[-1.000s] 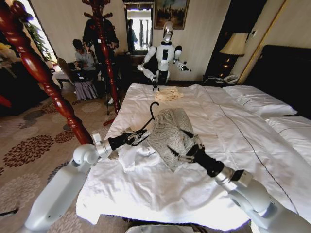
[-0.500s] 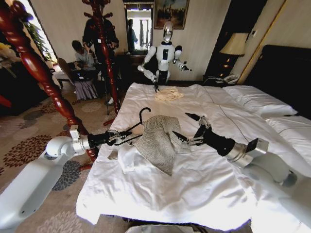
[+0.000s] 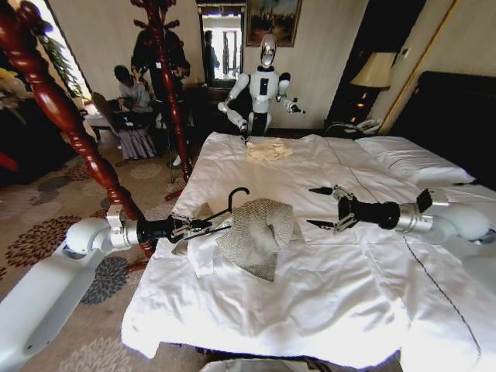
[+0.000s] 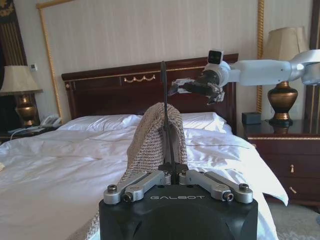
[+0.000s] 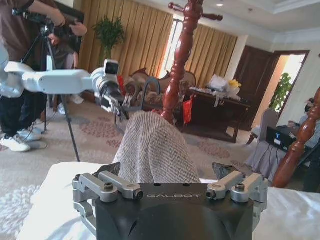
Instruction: Pick up the clothes from the bed and hang them on the clothes hanger.
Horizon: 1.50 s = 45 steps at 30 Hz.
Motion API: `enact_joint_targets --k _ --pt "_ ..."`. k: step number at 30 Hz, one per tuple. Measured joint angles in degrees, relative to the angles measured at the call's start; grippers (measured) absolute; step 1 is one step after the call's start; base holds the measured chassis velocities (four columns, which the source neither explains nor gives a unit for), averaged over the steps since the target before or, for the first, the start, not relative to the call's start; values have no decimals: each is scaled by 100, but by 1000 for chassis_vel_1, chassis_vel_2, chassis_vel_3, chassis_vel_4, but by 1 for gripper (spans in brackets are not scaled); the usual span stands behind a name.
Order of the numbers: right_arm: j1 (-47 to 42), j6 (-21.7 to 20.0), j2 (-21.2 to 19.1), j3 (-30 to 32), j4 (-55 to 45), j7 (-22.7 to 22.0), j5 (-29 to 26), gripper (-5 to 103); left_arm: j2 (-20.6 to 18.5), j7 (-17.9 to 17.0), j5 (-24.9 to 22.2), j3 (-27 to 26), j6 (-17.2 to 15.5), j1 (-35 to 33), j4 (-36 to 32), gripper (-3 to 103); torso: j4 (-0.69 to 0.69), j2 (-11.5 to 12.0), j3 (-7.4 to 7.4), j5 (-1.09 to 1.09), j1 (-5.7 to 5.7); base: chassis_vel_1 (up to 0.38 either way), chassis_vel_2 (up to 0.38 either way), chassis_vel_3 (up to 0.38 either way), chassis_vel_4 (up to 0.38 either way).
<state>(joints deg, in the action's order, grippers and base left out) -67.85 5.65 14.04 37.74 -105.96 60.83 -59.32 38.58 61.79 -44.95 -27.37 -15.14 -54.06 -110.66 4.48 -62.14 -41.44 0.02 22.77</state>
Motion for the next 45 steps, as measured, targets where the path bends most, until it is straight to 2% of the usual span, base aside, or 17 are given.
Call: enact_joint_targets --k 5,8,12,20,26,27,28,31,33,34,36,39,40,43,45 --pt "2 -21 30 -30 -38 -25 95 100 -21 45 1 135 15 78 -118 2 -2 0 0 -1 0 0 0 0 0" --pt "-60 -21 68 -41 -127 -250 124 100 -36 54 6 409 24 221 -232 2 1 0 0 -1 0 0 0 0 0" --pt "-76 -17 90 -51 -154 -290 209 100 -40 57 14 595 26 309 -334 2 -1 0 0 -1 0 0 0 0 0" --pt "-313 -10 165 10 -276 87 436 100 -31 56 -23 714 21 528 -420 2 0 0 0 -1 0 0 0 0 0" --pt "-341 3 208 -24 -310 28 528 101 -58 55 -57 804 13 573 -462 2 -1 0 0 -1 0 0 0 0 0" --pt "-341 4 249 -48 -329 -95 592 87 -68 28 -66 841 9 587 -456 2 -1 0 0 -1 -1 0 0 0 0" --pt "-341 4 249 -48 -329 -95 592 87 -68 28 -66 841 9 587 -456 2 -1 0 0 -1 -1 0 0 0 0" --pt "-357 9 275 -49 -378 -299 726 71 -74 11 -107 845 5 602 -428 2 -1 0 0 -1 -1 0 0 0 0" --pt "-359 11 274 -49 -390 -328 740 71 -82 6 -109 854 4 612 -425 2 -1 0 0 -2 0 0 0 0 0" --pt "-359 12 274 -44 -395 -328 749 66 -90 -3 -113 864 4 630 -419 2 -1 0 0 -2 -1 0 0 0 0" --pt "-358 13 261 -14 -395 -237 766 55 -102 -24 -122 879 2 661 -401 2 -1 0 0 -1 0 0 0 0 0" --pt "-358 14 247 24 -395 -115 783 49 -114 -30 -122 882 3 668 -387 2 0 0 0 -1 0 0 0 0 0" --pt "-362 14 242 42 -401 -53 788 38 -122 -31 -122 882 3 669 -382 2 -1 0 0 -2 0 0 0 0 0" --pt "-373 14 242 62 -422 18 807 32 -133 -33 -121 872 2 666 -365 2 -1 0 0 -2 0 0 0 0 0" --pt "-378 14 249 73 -437 57 823 22 -141 -35 -116 846 3 652 -350 2 0 0 0 -2 0 0 0 0 0"
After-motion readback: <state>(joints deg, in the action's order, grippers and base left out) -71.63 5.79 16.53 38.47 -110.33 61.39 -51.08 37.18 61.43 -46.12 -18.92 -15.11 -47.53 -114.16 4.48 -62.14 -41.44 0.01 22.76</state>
